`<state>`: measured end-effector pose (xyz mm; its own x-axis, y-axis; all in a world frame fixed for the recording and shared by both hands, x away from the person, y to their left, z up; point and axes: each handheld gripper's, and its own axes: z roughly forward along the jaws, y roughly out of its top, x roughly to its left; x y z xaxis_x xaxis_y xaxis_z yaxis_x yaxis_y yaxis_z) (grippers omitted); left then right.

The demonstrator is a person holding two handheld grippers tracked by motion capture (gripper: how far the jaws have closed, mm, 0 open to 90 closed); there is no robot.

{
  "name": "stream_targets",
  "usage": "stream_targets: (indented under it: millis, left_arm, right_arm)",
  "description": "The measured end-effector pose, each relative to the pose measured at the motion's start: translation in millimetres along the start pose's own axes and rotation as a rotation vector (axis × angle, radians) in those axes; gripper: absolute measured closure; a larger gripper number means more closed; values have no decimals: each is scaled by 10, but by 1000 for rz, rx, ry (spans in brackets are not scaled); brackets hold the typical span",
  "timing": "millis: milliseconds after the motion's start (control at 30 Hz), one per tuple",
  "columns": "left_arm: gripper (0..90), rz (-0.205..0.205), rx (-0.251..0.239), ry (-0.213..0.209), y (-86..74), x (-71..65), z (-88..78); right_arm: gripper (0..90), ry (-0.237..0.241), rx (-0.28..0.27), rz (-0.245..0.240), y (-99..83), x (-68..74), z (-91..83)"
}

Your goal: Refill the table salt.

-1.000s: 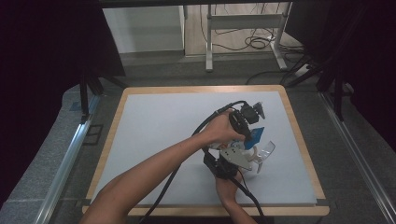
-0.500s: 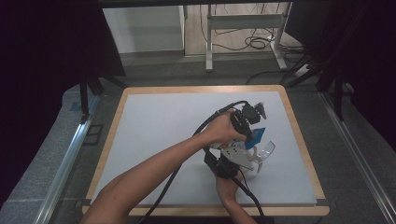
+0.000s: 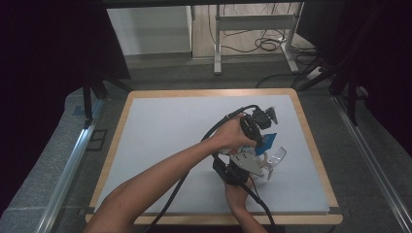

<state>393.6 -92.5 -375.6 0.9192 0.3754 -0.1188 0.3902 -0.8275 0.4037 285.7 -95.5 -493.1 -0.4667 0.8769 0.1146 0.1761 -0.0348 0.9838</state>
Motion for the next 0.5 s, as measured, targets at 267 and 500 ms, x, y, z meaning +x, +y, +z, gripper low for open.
stream_targets:
  millis: [267, 500]
  left_arm:
    - [900, -2, 1, -2, 1, 2, -7]
    - [900, 10, 12, 2, -1, 11, -8]
  right_arm:
    - [525, 1, -3, -4, 7, -2, -1]
    - [525, 2, 0, -5, 5, 2, -1]
